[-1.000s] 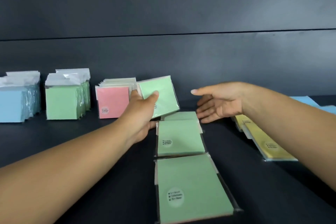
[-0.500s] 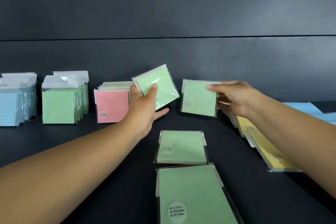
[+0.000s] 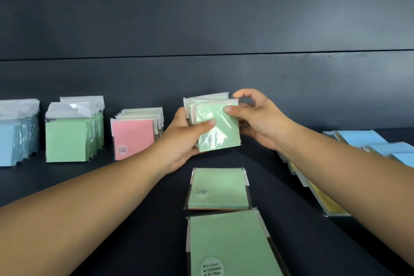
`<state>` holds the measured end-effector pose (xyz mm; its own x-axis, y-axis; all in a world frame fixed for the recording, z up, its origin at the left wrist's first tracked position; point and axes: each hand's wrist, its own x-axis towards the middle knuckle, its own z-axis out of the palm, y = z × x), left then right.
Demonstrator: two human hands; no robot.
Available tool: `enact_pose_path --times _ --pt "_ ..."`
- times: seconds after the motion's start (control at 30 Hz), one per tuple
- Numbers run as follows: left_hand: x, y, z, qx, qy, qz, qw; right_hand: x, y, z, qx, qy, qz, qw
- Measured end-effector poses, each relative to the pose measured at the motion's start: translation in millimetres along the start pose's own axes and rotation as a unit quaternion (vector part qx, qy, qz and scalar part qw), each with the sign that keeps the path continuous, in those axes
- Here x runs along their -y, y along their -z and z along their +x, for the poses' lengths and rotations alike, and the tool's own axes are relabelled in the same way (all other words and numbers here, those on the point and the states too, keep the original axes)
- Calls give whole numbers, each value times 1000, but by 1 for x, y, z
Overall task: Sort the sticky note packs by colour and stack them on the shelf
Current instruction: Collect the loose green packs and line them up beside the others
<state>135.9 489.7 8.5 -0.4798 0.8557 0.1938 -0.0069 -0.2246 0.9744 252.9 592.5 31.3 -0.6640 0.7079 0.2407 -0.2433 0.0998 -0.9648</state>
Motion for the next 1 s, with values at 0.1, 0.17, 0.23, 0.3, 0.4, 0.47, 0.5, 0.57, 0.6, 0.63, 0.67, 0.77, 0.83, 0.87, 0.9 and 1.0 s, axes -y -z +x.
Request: enact_pose_path --times 0.1,0.17,0.23,0.3,0.4,0.47,0.5,0.57,0.6,0.63,0.67,0.77,0.83,0.87,0.9,1.0 --pt "0 14 7 0 -65 172 983 -4 4 4 1 26 -52 998" --pt "3 22 9 5 -86 266 960 -14 5 4 5 45 -140 989" --pt "11 26 9 22 -78 314 946 -25 6 3 26 58 -212 975" --pt "20 28 8 39 -60 332 941 -30 6 1 48 56 -243 967" --pt "26 28 9 18 -44 338 940 -34 8 1 57 28 -274 960" --pt "27 27 8 -17 -21 340 940 -36 8 0 75 12 -288 955" --pt "27 27 9 -28 -13 350 936 -37 8 0 76 6 -292 953" --pt "28 25 13 -35 -9 381 924 -39 6 4 59 -6 -302 951" --pt "28 23 17 -43 -10 391 919 -40 4 9 41 -12 -305 951" --pt "28 20 20 -55 -14 395 917 -42 2 14 20 -19 -308 951" --pt "29 17 25 -67 -13 391 918 -44 0 20 -2 -29 -310 950" --pt "31 8 37 -101 -2 349 932 -48 -4 37 -43 -59 -303 950" --pt "34 4 44 -115 6 339 934 -51 -6 43 -55 -66 -296 951" --pt "34 3 47 -121 9 343 932 -52 -7 45 -57 -68 -297 951" --pt "34 2 49 -126 8 349 929 -53 -8 45 -59 -70 -299 950" --pt "34 3 52 -141 8 362 922 -54 -9 44 -64 -70 -325 941"
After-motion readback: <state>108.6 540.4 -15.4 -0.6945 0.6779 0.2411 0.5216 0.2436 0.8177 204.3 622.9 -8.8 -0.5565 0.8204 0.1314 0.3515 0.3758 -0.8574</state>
